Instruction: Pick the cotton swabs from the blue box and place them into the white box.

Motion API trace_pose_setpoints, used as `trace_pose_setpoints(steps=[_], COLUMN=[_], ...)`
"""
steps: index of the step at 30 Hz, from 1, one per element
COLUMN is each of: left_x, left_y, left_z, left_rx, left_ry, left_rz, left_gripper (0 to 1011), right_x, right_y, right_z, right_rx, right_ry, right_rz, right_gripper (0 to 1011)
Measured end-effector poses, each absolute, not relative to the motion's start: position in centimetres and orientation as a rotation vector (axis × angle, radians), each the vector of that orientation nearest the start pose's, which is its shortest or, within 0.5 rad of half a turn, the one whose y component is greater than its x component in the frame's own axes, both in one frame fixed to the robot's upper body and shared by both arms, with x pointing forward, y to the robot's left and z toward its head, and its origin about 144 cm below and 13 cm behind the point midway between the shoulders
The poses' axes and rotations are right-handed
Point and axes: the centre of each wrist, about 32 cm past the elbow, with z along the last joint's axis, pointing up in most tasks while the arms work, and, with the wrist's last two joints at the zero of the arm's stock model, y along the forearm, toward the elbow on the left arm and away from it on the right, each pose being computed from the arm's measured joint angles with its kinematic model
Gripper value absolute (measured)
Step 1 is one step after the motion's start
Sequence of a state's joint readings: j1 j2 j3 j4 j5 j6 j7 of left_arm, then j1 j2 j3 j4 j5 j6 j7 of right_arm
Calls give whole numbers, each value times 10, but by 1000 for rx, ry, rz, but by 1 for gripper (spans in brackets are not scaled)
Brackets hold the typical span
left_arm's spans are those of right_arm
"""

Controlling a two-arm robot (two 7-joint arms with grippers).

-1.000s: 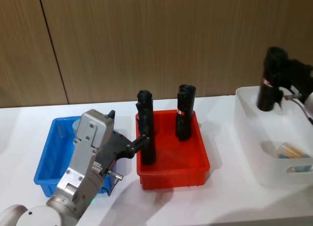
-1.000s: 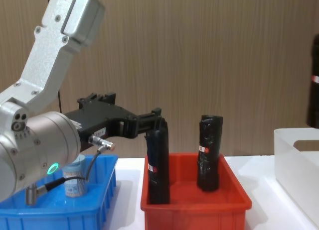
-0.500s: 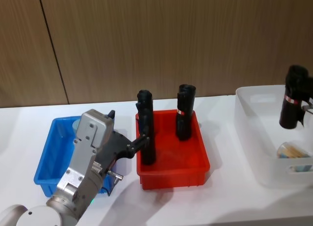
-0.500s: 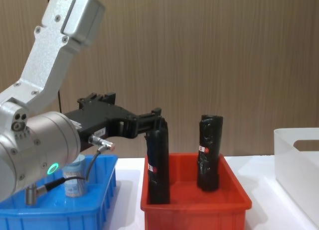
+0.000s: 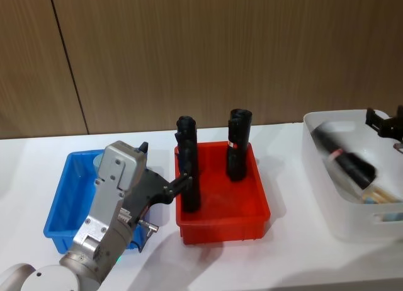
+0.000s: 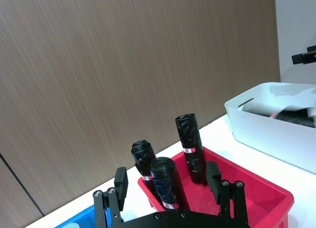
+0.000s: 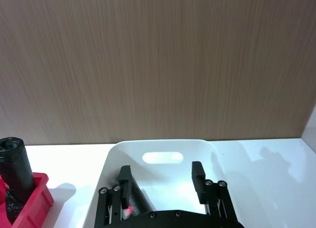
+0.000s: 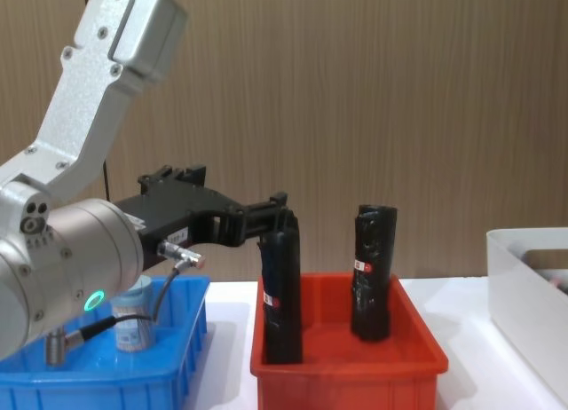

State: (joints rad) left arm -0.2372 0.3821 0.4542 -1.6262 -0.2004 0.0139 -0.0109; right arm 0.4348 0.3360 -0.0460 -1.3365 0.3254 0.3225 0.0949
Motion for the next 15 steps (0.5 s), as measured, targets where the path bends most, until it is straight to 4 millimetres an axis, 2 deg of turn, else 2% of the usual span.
trace_pose_setpoints(steps=[9,15], left_x=[492,492], left_y=[198,198], left_z=[1204,1204], left_rx=[61,61], left_ry=[-268,-268], left_rz=[1124,1124], left_gripper=[1004,1004], right_x=[569,568], right_y=[-340,-342], right_z=[1246,1245], right_rx=[-92,-88], right_ry=[102,97], right_rz=[-1508,-1506], right_gripper=[975,1002])
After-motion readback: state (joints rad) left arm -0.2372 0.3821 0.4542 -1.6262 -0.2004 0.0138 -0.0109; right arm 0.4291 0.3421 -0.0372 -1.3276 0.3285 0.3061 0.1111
